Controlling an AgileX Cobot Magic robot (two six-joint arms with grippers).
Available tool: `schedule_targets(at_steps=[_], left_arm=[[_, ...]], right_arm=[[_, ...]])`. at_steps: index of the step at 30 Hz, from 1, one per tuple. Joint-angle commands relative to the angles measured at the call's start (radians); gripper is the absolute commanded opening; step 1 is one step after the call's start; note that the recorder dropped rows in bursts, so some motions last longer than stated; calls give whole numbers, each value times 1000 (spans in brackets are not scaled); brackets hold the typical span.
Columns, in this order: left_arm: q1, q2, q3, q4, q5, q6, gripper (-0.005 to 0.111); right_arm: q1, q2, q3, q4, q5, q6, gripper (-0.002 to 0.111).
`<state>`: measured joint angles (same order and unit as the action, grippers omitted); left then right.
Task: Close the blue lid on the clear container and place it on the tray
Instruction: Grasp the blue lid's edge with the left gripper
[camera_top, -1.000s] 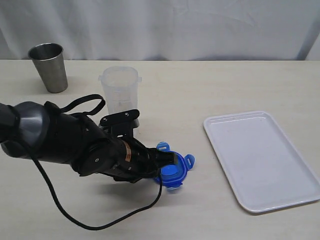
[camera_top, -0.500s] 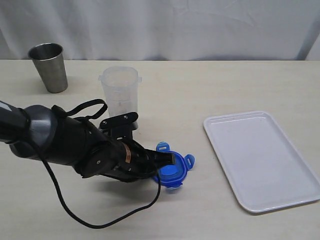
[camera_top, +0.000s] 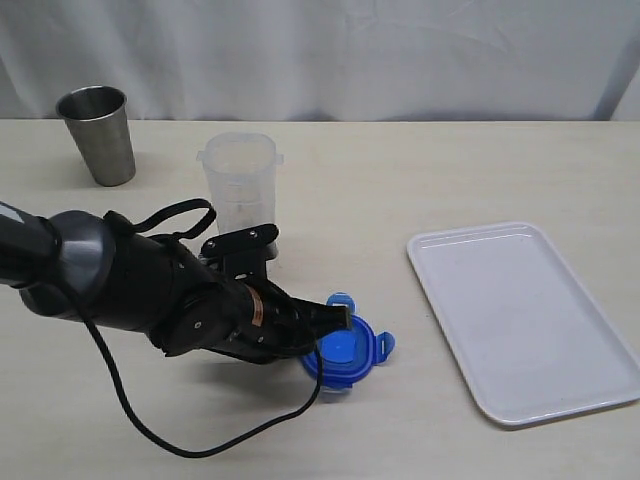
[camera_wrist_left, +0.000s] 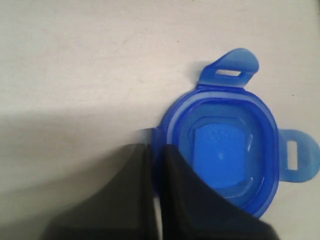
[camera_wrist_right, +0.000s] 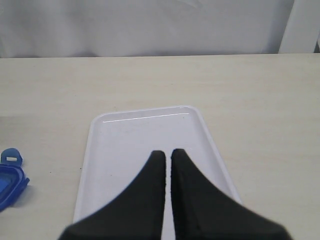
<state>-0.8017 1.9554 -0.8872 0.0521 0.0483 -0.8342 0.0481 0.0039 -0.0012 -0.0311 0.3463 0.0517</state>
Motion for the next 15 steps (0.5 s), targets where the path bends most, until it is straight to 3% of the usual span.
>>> schedule_targets(at_steps=[1, 10, 15], left_arm=[[4, -28, -3, 27, 58, 41, 0], [-38, -160, -3, 27, 139, 155, 0], [-114, -217, -3, 27, 141, 235, 0]], right_arm=[[1, -4, 1, 0, -2, 1, 4], [1, -4, 1, 0, -2, 1, 4], [1, -4, 1, 0, -2, 1, 4]])
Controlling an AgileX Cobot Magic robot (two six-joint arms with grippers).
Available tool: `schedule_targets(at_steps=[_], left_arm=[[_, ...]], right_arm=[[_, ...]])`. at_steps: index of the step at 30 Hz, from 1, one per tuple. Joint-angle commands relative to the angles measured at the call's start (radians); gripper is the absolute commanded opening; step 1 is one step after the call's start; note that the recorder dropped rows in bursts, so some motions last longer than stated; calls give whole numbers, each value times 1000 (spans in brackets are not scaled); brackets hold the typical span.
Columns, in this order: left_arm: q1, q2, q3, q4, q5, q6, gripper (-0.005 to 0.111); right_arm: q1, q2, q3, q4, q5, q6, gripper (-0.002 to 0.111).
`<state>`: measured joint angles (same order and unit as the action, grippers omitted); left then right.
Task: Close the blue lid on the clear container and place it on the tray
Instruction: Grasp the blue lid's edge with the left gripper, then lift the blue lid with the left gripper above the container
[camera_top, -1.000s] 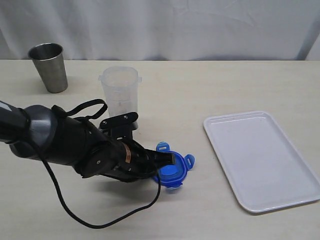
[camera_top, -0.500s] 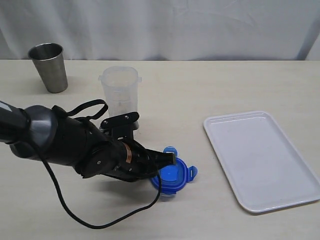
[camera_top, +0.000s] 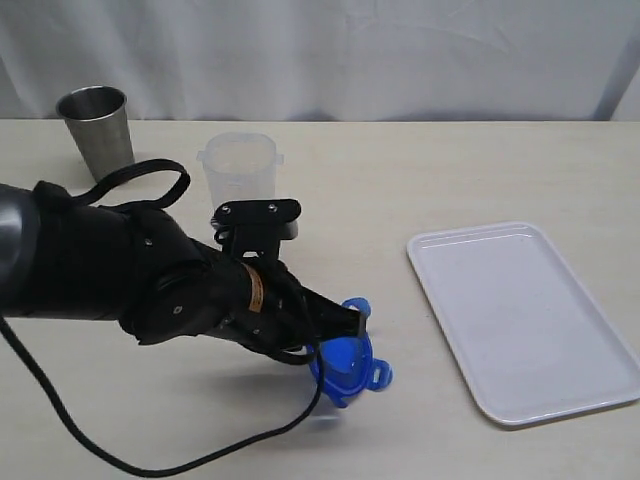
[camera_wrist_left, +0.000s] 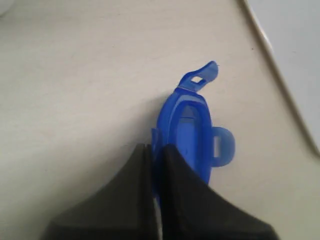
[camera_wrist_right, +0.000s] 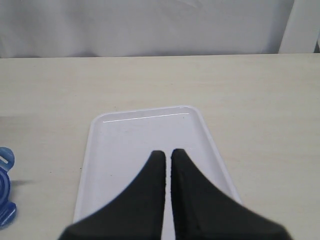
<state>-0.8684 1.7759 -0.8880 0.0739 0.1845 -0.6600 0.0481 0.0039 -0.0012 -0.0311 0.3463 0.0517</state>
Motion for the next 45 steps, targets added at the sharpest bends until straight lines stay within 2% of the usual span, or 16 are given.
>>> schedule_targets(at_steps=[1, 5, 9, 11, 14, 18, 24, 30, 35, 39, 45], left_arm=[[-61, -45, -2, 5, 4, 85, 0], [-86, -79, -2, 20, 4, 164, 0], [-86, -131, -4, 20, 6, 389, 0], [-86, -157, -38, 20, 69, 511, 0], [-86, -189, -152, 27, 232, 651, 0], [-86, -202, -297, 217, 376, 660, 0], [-86, -202, -365, 498, 481, 660, 0], [-86, -200, -365, 810, 457, 551, 0], [-72, -200, -365, 948, 308, 524, 0], [-3, -198, -365, 991, 162, 524, 0], [140, -196, -365, 1016, 125, 524, 0]], right_arm=[[1, -4, 1, 0, -2, 1, 4], [1, -4, 1, 0, -2, 1, 4], [1, -4, 1, 0, -2, 1, 4], [1, -4, 1, 0, -2, 1, 4], [1, -4, 1, 0, -2, 1, 4], [1, -4, 1, 0, -2, 1, 4], [1, -4, 1, 0, -2, 1, 4], [1, -4, 1, 0, -2, 1, 4], [1, -4, 1, 0, -2, 1, 4], [1, -4, 1, 0, -2, 1, 4], [1, -4, 1, 0, -2, 1, 4]])
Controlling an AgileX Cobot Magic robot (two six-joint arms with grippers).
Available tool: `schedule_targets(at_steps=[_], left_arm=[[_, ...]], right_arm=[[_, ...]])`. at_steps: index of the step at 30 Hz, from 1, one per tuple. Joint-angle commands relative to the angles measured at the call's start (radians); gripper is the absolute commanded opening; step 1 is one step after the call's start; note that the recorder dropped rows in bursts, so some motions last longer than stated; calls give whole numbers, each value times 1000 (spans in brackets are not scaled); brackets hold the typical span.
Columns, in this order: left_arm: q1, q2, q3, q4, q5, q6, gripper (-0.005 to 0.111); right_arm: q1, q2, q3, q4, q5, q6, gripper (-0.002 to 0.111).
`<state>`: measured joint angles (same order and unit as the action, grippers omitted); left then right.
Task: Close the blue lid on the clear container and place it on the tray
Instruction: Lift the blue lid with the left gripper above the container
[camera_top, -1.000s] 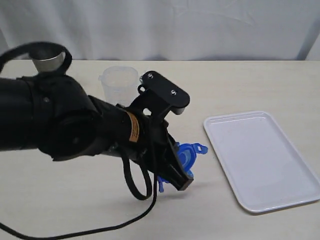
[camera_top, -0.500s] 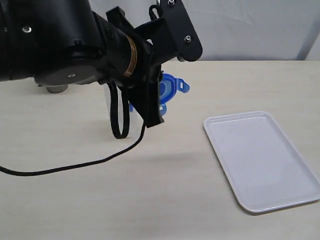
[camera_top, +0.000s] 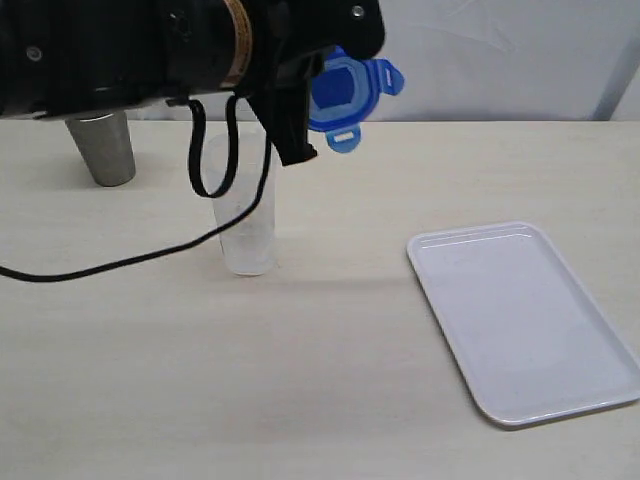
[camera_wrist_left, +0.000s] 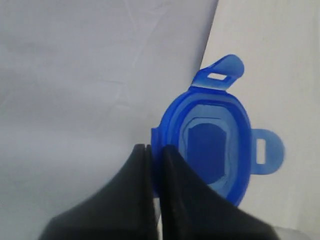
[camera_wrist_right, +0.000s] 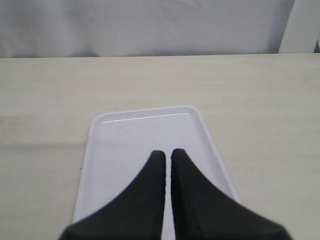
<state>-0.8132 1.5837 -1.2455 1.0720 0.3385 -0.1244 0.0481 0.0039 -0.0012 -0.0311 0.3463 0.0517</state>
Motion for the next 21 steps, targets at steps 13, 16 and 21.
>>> schedule_targets(at_steps=[13, 16, 21], left_arm=[[331, 92, -69, 108, -238, -11, 0], [348, 144, -107, 166, -227, -11, 0], [347, 236, -175, 213, -154, -11, 0]], right_arm=[[1, -4, 1, 0, -2, 1, 4], [1, -4, 1, 0, -2, 1, 4], [1, -4, 1, 0, -2, 1, 4]])
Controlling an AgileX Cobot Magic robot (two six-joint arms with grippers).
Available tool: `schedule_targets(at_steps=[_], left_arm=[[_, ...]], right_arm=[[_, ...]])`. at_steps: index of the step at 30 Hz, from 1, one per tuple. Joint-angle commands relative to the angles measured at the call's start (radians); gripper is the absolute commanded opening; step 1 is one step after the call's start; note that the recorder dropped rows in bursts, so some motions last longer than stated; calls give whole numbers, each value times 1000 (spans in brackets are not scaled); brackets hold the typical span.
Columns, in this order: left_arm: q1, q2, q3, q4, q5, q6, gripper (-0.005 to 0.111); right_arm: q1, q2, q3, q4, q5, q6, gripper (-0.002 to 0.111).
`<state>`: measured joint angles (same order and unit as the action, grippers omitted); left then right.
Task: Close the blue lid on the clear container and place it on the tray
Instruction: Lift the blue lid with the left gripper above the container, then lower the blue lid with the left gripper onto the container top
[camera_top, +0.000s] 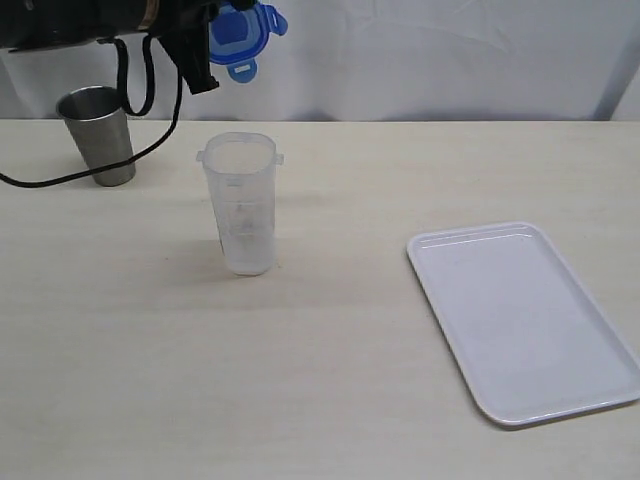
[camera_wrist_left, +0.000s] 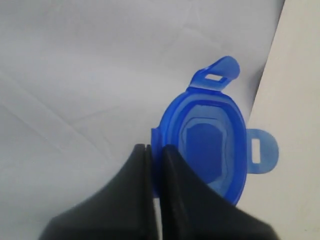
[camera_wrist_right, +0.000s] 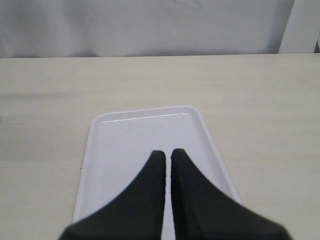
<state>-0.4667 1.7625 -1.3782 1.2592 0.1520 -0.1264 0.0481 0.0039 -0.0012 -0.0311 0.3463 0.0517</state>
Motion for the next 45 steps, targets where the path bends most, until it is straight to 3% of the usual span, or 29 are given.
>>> schedule_targets(at_steps=[1, 9, 13, 21, 45], left_arm=[[0, 69, -44, 33, 18, -9, 0], [-10, 76, -43, 2, 45, -9, 0], [-56, 73, -43, -22, 184, -2, 0], [-150, 73, -43, -15, 325, 26, 0], [-250, 63, -43, -14, 444, 26, 0]], right_arm=[[1, -4, 1, 0, -2, 1, 4], [1, -4, 1, 0, -2, 1, 4], [1, -4, 1, 0, -2, 1, 4], [1, -4, 1, 0, -2, 1, 4], [1, -4, 1, 0, -2, 1, 4]])
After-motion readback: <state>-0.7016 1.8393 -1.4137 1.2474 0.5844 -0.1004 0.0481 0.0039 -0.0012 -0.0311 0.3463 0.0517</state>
